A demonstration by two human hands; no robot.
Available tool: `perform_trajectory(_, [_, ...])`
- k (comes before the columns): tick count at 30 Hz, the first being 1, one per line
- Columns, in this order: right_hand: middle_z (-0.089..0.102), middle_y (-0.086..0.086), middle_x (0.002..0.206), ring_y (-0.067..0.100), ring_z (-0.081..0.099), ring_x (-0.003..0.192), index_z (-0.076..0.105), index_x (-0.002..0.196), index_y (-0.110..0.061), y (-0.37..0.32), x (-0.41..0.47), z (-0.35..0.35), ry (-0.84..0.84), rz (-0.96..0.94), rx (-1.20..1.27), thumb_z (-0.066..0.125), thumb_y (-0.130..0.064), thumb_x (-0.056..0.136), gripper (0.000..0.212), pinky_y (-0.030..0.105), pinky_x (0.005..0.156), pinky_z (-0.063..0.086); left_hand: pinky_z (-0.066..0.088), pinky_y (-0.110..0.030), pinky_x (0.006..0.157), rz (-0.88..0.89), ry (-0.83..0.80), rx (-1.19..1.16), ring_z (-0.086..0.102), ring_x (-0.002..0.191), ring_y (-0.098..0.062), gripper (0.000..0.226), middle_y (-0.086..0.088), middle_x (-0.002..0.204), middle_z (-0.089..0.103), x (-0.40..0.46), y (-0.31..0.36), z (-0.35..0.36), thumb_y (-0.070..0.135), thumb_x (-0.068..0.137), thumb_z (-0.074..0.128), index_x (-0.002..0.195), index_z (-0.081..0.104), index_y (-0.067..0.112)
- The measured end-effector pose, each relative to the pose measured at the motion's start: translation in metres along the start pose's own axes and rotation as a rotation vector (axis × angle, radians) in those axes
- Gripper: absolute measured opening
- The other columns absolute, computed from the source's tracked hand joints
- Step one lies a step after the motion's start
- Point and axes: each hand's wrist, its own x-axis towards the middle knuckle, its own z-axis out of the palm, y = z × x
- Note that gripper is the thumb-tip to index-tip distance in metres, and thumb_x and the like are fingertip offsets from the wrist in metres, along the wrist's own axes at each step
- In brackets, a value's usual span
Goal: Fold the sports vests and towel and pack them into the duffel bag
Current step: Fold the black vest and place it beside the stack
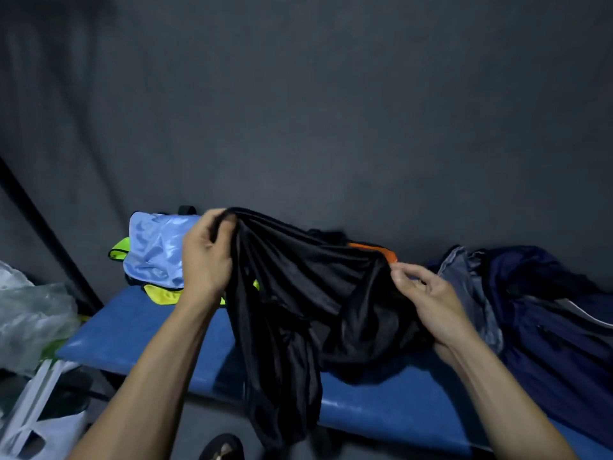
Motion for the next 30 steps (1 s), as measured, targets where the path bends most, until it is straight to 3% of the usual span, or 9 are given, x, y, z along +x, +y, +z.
perform_trajectory(4, [0.077, -0.001, 0.095, 0.013, 0.07, 0.092, 0.078, 0.1, -0.021, 0.008, 0.001, -0.008, -0.027, -0.022, -0.161, 0.076, -0.04, 0.086, 0.024, 0.031, 0.088, 0.049, 0.047, -0.026, 0.082, -0.112, 0.147, 0.009, 0.057, 0.084, -0.003, 0.017, 0.007, 0.089, 0.065, 0.013, -0.017, 0.0, 0.01, 0.102, 0.048, 0.101, 0.065, 0.01])
perform_trajectory(9, [0.076, 0.014, 0.095, 0.02, 0.067, 0.088, 0.075, 0.09, -0.011, 0.009, 0.002, -0.005, 0.055, -0.014, -0.071, 0.068, -0.029, 0.096, 0.02, 0.036, 0.084, 0.049, 0.041, -0.033, 0.103, -0.219, -0.162, 0.399, 0.057, 0.121, -0.03, 0.039, -0.012, 0.128, 0.062, -0.002, -0.055, 0.007, -0.002, 0.093, 0.055, 0.131, 0.059, 0.007])
perform_trajectory(12, [0.071, 0.013, 0.095, 0.018, 0.067, 0.083, 0.072, 0.095, -0.012, 0.0, 0.0, 0.003, 0.01, 0.052, 0.157, 0.063, -0.022, 0.099, 0.014, 0.031, 0.074, 0.056, 0.048, -0.039, 0.095, -0.057, -0.257, 0.484, 0.06, 0.107, -0.018, 0.037, 0.0, 0.112, 0.064, -0.017, -0.04, 0.007, 0.001, 0.084, 0.06, 0.118, 0.062, 0.016])
perform_trajectory(15, [0.07, 0.012, 0.098, 0.017, 0.07, 0.08, 0.069, 0.104, -0.013, -0.013, -0.006, 0.017, -0.054, 0.089, 0.457, 0.06, -0.009, 0.096, 0.012, 0.026, 0.065, 0.06, 0.05, -0.031, 0.077, -0.207, -0.784, 0.097, 0.062, 0.077, -0.006, 0.034, 0.008, 0.085, 0.069, -0.036, 0.007, 0.006, 0.042, 0.081, 0.076, 0.101, 0.062, 0.018])
perform_trajectory(18, [0.07, 0.008, 0.098, 0.015, 0.072, 0.081, 0.067, 0.108, -0.015, -0.023, -0.011, 0.032, -0.152, 0.069, 0.628, 0.062, -0.004, 0.085, 0.026, 0.025, 0.068, 0.061, 0.053, -0.034, 0.087, -0.232, -1.131, 0.435, 0.065, 0.095, -0.011, 0.07, 0.01, 0.105, 0.068, -0.072, 0.021, 0.023, 0.066, 0.063, 0.083, 0.111, 0.046, 0.03])
perform_trajectory(20, [0.07, 0.006, 0.099, 0.015, 0.072, 0.084, 0.067, 0.108, -0.016, -0.029, -0.014, 0.04, -0.206, 0.039, 0.683, 0.061, -0.003, 0.082, 0.029, 0.025, 0.072, 0.061, 0.053, -0.039, 0.09, -0.142, -1.03, 0.646, 0.066, 0.103, -0.024, 0.056, 0.003, 0.11, 0.068, -0.088, 0.01, 0.038, 0.052, 0.073, 0.079, 0.109, 0.042, 0.03])
perform_trajectory(24, [0.071, 0.003, 0.089, 0.013, 0.071, 0.076, 0.068, 0.103, -0.018, -0.034, -0.011, 0.037, -0.158, -0.003, 0.766, 0.061, -0.007, 0.084, 0.024, 0.025, 0.071, 0.061, 0.051, -0.03, 0.076, -0.307, -0.863, -0.009, 0.063, 0.08, -0.017, 0.006, -0.007, 0.086, 0.067, -0.066, 0.012, 0.032, -0.002, 0.094, 0.062, 0.094, 0.061, 0.004])
perform_trajectory(27, [0.061, -0.004, 0.073, 0.001, 0.053, 0.05, 0.072, 0.097, -0.02, -0.031, -0.001, 0.023, -0.022, 0.028, 0.803, 0.068, -0.007, 0.079, 0.023, 0.011, 0.048, 0.046, 0.051, -0.022, 0.064, -0.568, -0.659, -0.566, 0.055, 0.065, -0.01, 0.029, -0.006, 0.08, 0.062, -0.037, 0.036, 0.011, -0.003, 0.1, 0.045, 0.089, 0.067, 0.012])
perform_trajectory(30, [0.057, 0.0, 0.084, 0.0, 0.05, 0.049, 0.066, 0.104, -0.015, -0.022, 0.009, 0.02, 0.088, 0.074, 0.813, 0.049, 0.003, 0.098, 0.025, 0.009, 0.042, 0.041, 0.05, -0.02, 0.056, -0.633, -0.368, -0.672, 0.059, 0.06, -0.009, 0.027, -0.002, 0.073, 0.065, -0.013, 0.036, 0.004, 0.0, 0.101, 0.045, 0.093, 0.065, 0.016])
